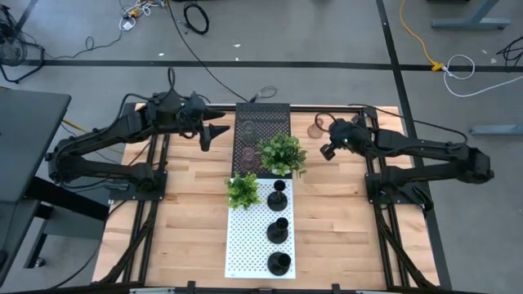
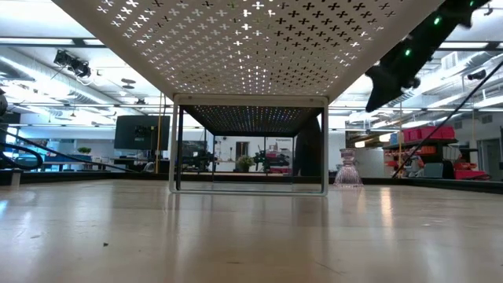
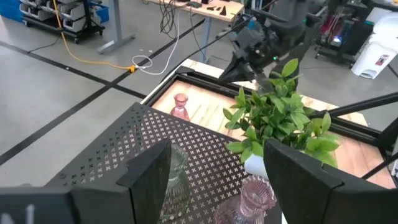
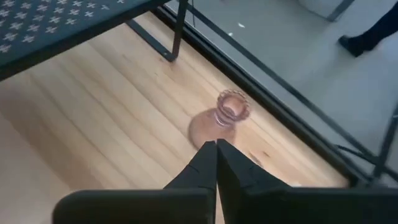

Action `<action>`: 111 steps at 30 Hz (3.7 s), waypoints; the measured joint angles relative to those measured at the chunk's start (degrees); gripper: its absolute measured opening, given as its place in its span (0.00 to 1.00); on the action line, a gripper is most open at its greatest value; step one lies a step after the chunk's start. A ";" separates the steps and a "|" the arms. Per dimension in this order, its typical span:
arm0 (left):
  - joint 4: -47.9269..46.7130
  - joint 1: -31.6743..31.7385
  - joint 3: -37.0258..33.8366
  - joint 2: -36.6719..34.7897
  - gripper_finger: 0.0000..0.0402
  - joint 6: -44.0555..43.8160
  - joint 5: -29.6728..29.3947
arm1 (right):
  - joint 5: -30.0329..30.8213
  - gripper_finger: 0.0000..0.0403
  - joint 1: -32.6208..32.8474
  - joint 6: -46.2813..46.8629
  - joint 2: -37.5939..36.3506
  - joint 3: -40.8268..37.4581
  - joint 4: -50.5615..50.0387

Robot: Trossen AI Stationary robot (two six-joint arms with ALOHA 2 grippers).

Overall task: Pick & Place candle stick holders
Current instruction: Put the pink glass candle holder on the black shelf, then put the pink glass candle holder on the shelf

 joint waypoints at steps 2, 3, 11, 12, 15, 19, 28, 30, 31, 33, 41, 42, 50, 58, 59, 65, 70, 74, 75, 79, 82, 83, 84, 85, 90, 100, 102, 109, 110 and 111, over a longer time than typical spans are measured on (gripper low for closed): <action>-0.70 0.00 0.00 0.01 0.64 -0.02 0.00 | -1.63 0.05 -2.21 -0.51 0.39 -2.04 3.16; -1.08 0.00 0.00 0.00 0.64 -0.02 0.00 | -1.92 0.07 -3.14 -0.95 0.59 -2.87 4.50; -2.61 0.00 0.00 0.00 0.64 0.35 -0.10 | -8.16 0.30 -8.55 -1.80 0.78 -7.73 16.45; -2.59 0.00 0.00 0.00 0.64 0.45 -0.19 | -7.91 0.34 -8.94 -2.00 0.77 -8.29 16.95; -2.59 0.00 0.00 0.00 0.64 0.46 -0.20 | -8.04 0.45 -10.01 -1.32 0.79 -10.14 18.97; -2.54 0.00 0.00 0.00 0.64 0.44 -0.20 | -7.38 0.56 -11.08 0.15 1.80 -12.78 23.57; -2.48 0.00 0.00 0.00 0.64 0.25 -0.21 | -10.02 0.67 -12.17 3.16 9.48 -15.52 38.10; -2.48 0.00 0.00 0.00 0.64 0.24 -0.20 | -9.71 0.67 -12.19 3.15 11.82 -15.54 40.61; -2.50 0.00 0.00 0.00 0.64 0.24 -0.22 | -9.70 0.67 -12.19 3.16 12.95 -15.55 42.13; -2.48 0.00 0.00 0.00 0.64 0.24 -0.21 | -9.62 0.67 -12.19 3.16 15.11 -15.55 44.21; -2.52 0.00 0.00 0.00 0.64 0.29 -0.20 | -4.04 0.67 -12.41 4.14 20.43 -15.31 47.71; -2.52 0.00 0.00 0.00 0.64 0.30 -0.20 | -4.10 0.67 -12.41 4.14 20.53 -15.35 48.18; -2.63 0.00 0.00 0.02 0.64 0.39 -0.20 | -4.68 0.67 -11.80 3.46 17.93 -15.53 46.79; -3.53 0.00 0.00 0.02 0.64 0.40 -0.20 | -3.05 0.67 -12.09 4.52 18.10 -15.53 44.05; -3.53 0.00 0.00 0.02 0.64 0.41 -0.20 | -3.19 0.67 -12.12 4.65 18.25 -15.53 44.70; -3.53 0.00 0.00 0.02 0.64 0.22 -0.20 | -3.61 0.67 -12.18 4.64 20.28 -15.51 46.80; -3.53 0.00 0.00 0.02 0.64 0.21 -0.20 | -2.92 0.67 -12.76 4.03 22.86 -15.50 50.41; -3.55 0.00 0.00 0.02 0.64 0.18 -0.20 | -2.30 0.67 -13.58 3.77 24.90 -15.50 53.36; -3.53 -0.01 0.00 0.02 0.64 0.18 -0.20 | -2.29 0.66 -13.79 3.78 25.35 -15.47 53.87; -3.55 0.00 0.00 0.02 0.64 0.18 -0.20 | -2.64 0.61 -14.47 3.77 27.30 -15.44 55.74; -3.55 -0.01 0.00 0.02 0.64 0.18 -0.20 | -2.38 0.55 -15.08 3.77 29.04 -15.42 56.31; -3.55 0.00 0.00 0.02 0.64 0.18 -0.20 | -2.36 0.53 -15.34 3.77 29.43 -15.42 56.47; -3.55 -0.01 0.00 0.02 0.64 0.18 -0.20 | -2.43 0.51 -15.48 3.77 29.80 -15.42 56.96; -3.55 0.00 0.00 0.02 0.64 0.19 -0.20 | -2.46 0.49 -15.59 3.79 30.14 -15.42 57.62; -3.55 -0.02 0.00 0.02 0.64 0.18 -0.20 | -2.77 0.35 -15.56 3.99 31.04 -15.42 60.37; -3.57 -0.02 0.00 0.04 0.64 -0.22 -0.20 | -4.19 0.03 -15.56 2.59 31.04 -15.39 60.51; -3.57 -0.01 0.00 0.04 0.64 -0.22 -0.20 | -4.30 0.07 -15.53 2.72 31.04 -15.39 60.17; -3.96 -0.02 0.00 0.04 0.64 -0.63 -0.20 | -5.61 0.19 -15.53 4.08 31.04 -15.39 55.71; -3.96 0.00 0.00 0.04 0.64 -0.63 -0.20 | -5.80 0.21 -15.53 4.11 31.04 -15.39 55.69; -3.95 -0.01 0.00 0.04 0.64 -0.63 -0.20 | -5.83 0.23 -15.53 4.12 31.04 -15.39 55.83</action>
